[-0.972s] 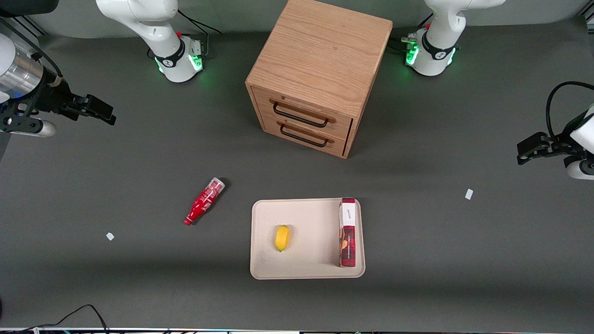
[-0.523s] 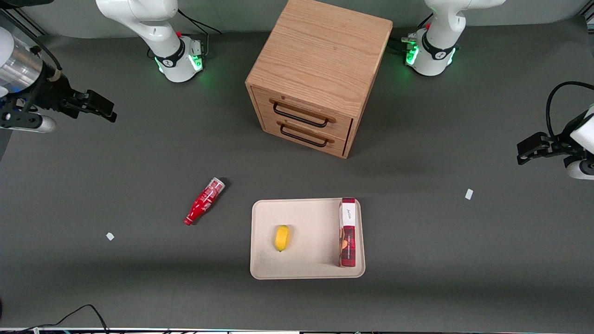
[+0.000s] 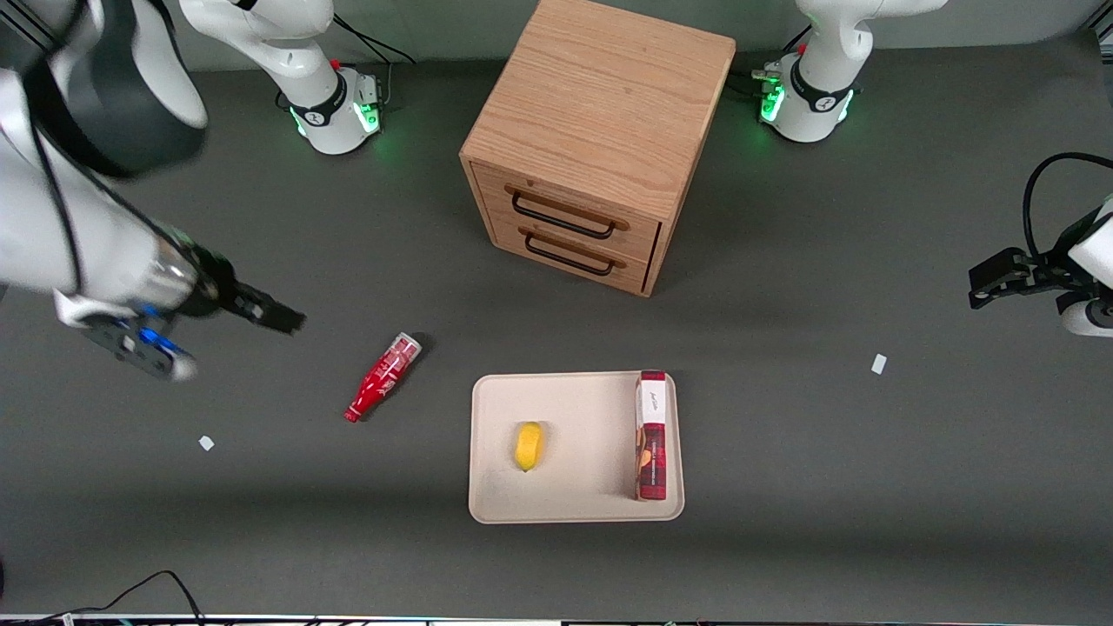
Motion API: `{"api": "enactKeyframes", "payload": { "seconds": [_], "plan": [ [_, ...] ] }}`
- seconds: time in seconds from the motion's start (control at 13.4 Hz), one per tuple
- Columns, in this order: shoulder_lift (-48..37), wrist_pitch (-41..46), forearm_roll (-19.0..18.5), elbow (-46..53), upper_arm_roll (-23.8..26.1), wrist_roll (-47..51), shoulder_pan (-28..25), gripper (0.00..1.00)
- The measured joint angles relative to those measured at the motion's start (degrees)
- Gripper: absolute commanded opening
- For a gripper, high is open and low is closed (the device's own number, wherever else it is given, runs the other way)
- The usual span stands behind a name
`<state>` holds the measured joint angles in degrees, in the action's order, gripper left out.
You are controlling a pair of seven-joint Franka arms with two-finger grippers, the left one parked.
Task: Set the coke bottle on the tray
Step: 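Move the open right gripper down over the red Coca-Cola bottle, then close the right gripper around the bottle's body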
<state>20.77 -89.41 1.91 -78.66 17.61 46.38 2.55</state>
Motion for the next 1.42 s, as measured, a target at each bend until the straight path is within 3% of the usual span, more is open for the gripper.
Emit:
{"api": "enactKeyframes", "payload": {
  "seconds": [0.37, 0.6, 1.05, 1.12, 1.2, 1.27, 1.42],
  "plan": [
    [12.6, -15.5, -4.6, -8.2, 0.8, 11.1, -0.8, 1.00],
    [13.3, -27.8, -6.8, -17.6, 0.9, 12.1, -1.2, 1.00],
    [14.6, -37.3, -8.8, -23.5, 0.9, 12.4, -1.1, 1.00],
    [15.0, -39.2, -9.0, -24.4, 0.8, 12.7, -1.1, 0.93],
    [15.6, -40.6, -9.7, -24.9, 0.8, 13.1, -1.1, 0.26],
    [16.2, -41.5, -10.9, -25.2, 0.8, 13.6, -1.0, 0.00],
    [17.3, -42.2, -13.0, -25.4, 0.8, 13.9, -1.0, 0.00]
  ]
}}
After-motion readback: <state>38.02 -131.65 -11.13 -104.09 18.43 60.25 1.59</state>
